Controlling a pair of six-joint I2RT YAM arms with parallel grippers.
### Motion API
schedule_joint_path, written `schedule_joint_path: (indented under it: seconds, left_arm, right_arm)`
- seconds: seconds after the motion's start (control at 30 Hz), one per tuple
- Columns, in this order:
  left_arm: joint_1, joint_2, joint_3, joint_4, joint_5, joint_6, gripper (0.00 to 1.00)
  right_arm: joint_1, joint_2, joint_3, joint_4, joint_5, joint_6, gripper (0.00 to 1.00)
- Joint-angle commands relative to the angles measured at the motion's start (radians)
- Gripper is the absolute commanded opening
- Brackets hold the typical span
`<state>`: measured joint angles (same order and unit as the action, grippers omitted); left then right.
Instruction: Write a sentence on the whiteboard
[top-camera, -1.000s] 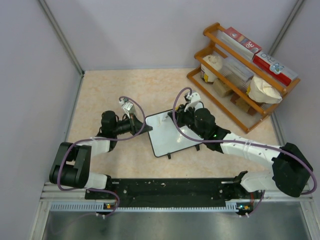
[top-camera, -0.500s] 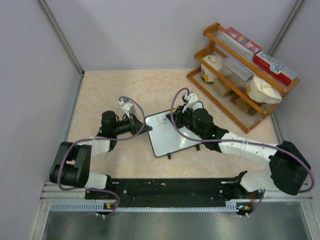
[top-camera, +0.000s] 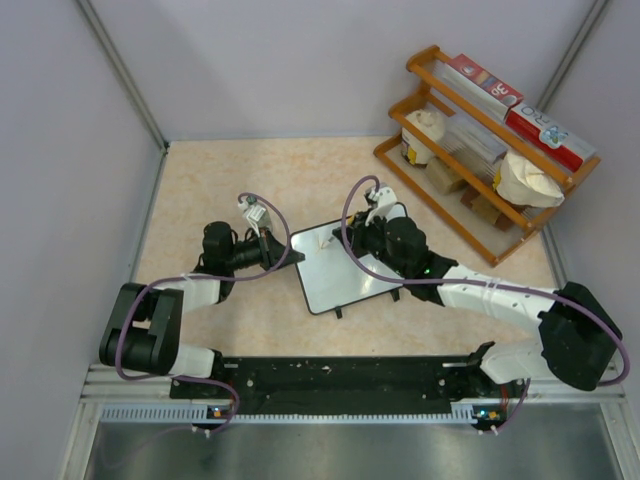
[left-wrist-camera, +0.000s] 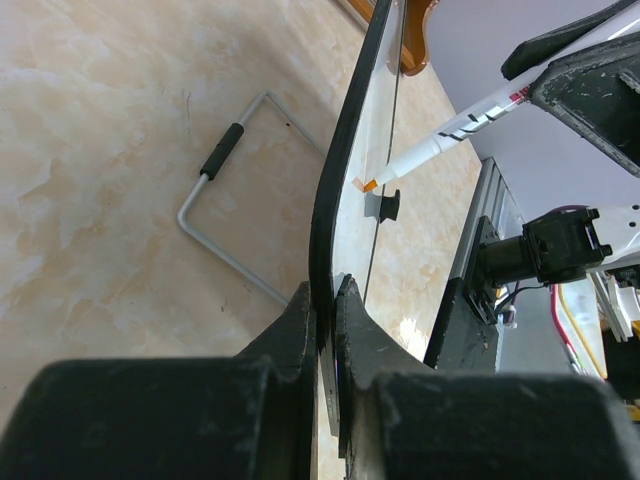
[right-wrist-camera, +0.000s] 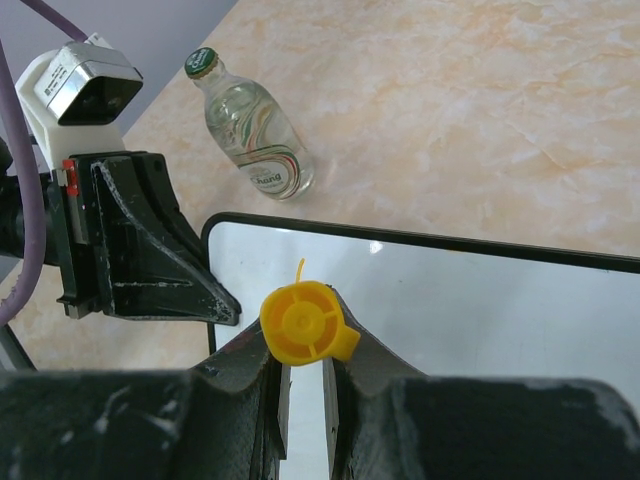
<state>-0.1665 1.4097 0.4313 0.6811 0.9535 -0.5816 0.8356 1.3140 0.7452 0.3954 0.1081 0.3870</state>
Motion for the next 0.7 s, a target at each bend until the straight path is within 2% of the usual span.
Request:
schedule_joint_path:
  seconds: [0.0,0.67]
  left_arm:
    - [0.001,0.009,0.015,0.018,-0.061,0.094,0.00]
    - [0.001,0.009,0.017,0.017,-0.061,0.094,0.00]
  right_arm:
    - [-0.006,-0.015,-0.026,-0.038,0.039,-0.011,0.00]
    - [-0.038,-0.047,-0.018,-0.041,0.071,0.007,0.00]
